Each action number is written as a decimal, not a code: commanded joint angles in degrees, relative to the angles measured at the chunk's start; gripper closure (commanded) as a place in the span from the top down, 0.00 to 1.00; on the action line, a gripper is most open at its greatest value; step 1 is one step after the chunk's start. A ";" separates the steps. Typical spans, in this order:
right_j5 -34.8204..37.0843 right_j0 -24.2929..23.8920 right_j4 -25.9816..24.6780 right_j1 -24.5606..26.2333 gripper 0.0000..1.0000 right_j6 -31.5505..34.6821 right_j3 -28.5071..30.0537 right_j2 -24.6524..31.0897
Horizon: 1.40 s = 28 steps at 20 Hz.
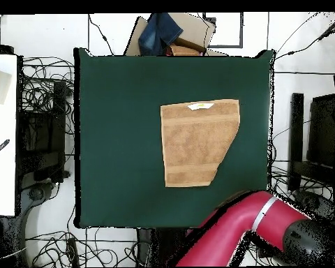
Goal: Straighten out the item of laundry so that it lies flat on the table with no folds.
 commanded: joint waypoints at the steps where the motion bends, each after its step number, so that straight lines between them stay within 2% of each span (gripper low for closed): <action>1: 1.20 -0.35 1.66 5.06 0.00 1.17 -9.15 11.44; 10: 4.60 -0.90 3.09 9.47 0.00 0.91 -13.07 12.46; 17: 15.98 -1.47 8.14 9.44 0.00 -5.32 -11.99 12.34; 23: 21.89 -2.74 11.65 8.98 0.00 -9.22 -11.21 13.41; 28: 23.35 -3.58 12.49 9.14 0.00 -9.91 -11.29 14.74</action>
